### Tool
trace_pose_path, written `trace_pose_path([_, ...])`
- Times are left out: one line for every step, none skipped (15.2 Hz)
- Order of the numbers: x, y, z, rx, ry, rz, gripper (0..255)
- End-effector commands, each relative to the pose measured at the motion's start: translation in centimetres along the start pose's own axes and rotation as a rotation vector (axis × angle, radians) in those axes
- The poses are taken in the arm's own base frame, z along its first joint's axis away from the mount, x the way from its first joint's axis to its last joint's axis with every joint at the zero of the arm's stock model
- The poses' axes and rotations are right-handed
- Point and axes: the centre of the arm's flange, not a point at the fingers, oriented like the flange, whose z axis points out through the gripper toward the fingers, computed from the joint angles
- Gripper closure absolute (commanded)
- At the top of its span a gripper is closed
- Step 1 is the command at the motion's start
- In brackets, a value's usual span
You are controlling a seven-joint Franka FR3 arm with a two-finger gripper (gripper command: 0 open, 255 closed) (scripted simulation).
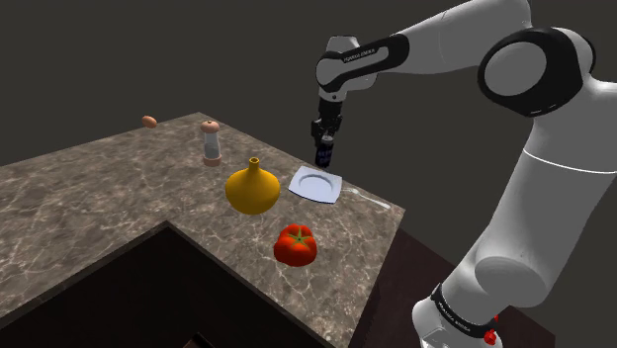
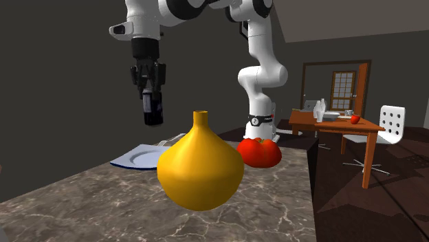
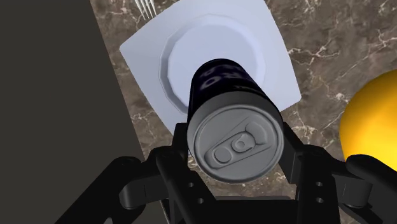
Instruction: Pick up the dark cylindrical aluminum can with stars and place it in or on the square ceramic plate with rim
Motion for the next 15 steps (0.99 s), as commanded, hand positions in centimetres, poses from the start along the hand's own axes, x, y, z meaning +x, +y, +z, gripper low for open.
trace_pose_path([0.2, 0.0, 1.1, 0.000, 0.001, 0.000, 255])
trace_pose_path([0.2, 0.0, 1.6, 0.000, 0.001, 0.000, 255])
trace_pose_path([0.2, 0.0, 2.1, 0.000, 0.001, 0.000, 255])
trace_pose_path([0.2, 0.0, 2.7, 0.000, 0.001, 0.000, 255])
trace_pose_path([0.3, 0.0, 3.2, 0.000, 0.001, 0.000, 255])
trace_pose_path([0.3, 0.0, 3.7, 0.000, 0.001, 0.000, 255])
trace_pose_path([0.3, 0.0, 4.2, 0.000, 0.001, 0.000, 255])
trace_pose_path([0.3, 0.0, 4.8, 0.000, 0.001, 0.000, 255])
trace_pose_path([0.3, 0.0, 5.3, 0.000, 0.001, 0.000, 255])
trace_pose_path([0.3, 0.0, 5.8, 0.000, 0.001, 0.000, 255])
trace_pose_path([0.3, 0.0, 6.4, 0.000, 0.001, 0.000, 255])
trace_pose_path([0.4, 0.0, 6.9, 0.000, 0.001, 0.000, 255])
trace_pose_path([0.4, 0.0, 7.4, 0.000, 0.001, 0.000, 255])
trace_pose_path([0.4, 0.0, 7.9, 0.000, 0.001, 0.000, 255])
trace_pose_path([0.4, 0.0, 8.5, 0.000, 0.001, 0.000, 255])
